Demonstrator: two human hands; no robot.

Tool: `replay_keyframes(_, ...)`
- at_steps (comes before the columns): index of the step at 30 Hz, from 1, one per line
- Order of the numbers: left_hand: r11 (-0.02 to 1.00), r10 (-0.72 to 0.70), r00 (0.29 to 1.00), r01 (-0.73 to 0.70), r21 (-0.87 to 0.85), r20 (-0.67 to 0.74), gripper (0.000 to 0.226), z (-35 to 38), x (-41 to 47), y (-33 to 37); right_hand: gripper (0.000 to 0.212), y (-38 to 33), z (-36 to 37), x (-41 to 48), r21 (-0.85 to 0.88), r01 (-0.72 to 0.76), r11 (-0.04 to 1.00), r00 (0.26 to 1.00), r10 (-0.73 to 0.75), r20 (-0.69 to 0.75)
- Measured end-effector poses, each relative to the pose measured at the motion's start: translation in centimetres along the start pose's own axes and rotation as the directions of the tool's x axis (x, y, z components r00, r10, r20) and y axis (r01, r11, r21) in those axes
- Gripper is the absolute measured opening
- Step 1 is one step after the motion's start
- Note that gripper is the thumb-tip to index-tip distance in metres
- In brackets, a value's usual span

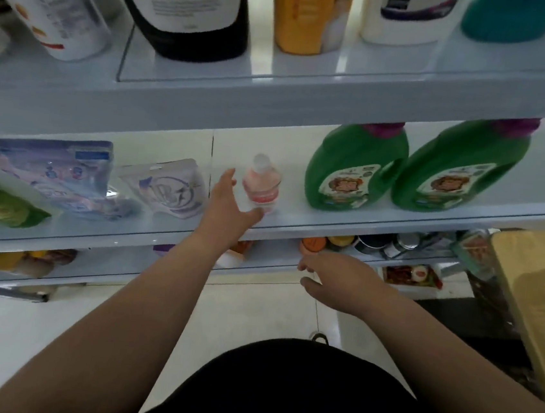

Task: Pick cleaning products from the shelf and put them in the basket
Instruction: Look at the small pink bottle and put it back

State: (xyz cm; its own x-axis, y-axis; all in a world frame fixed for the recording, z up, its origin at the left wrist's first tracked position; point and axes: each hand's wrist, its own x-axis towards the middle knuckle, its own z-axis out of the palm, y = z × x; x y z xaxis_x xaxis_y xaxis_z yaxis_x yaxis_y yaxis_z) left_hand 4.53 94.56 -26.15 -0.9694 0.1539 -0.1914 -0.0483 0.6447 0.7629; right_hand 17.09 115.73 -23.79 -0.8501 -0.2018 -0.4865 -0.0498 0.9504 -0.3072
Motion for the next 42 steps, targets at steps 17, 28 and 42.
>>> replay_keyframes(17,0.898,-0.221,0.966,0.256,-0.359,0.135,0.072,3.0,-6.5,4.6,0.049,5.6,-4.2,1.4,0.709,0.047,0.704,0.993,-0.110,0.043)
replay_keyframes(28,0.975,-0.099,0.990,0.117,-0.191,0.098,0.048,-1.0,-12.4,5.9,0.053,-3.1,-3.1,0.4,0.996,-0.013,-0.086,0.990,-0.139,0.001)
replay_keyframes(42,0.953,0.173,0.967,-0.213,-0.216,-0.189,0.092,-4.2,-18.6,-2.7,0.056,-13.6,0.5,-5.8,0.671,0.487,0.559,0.829,-0.053,-0.557)
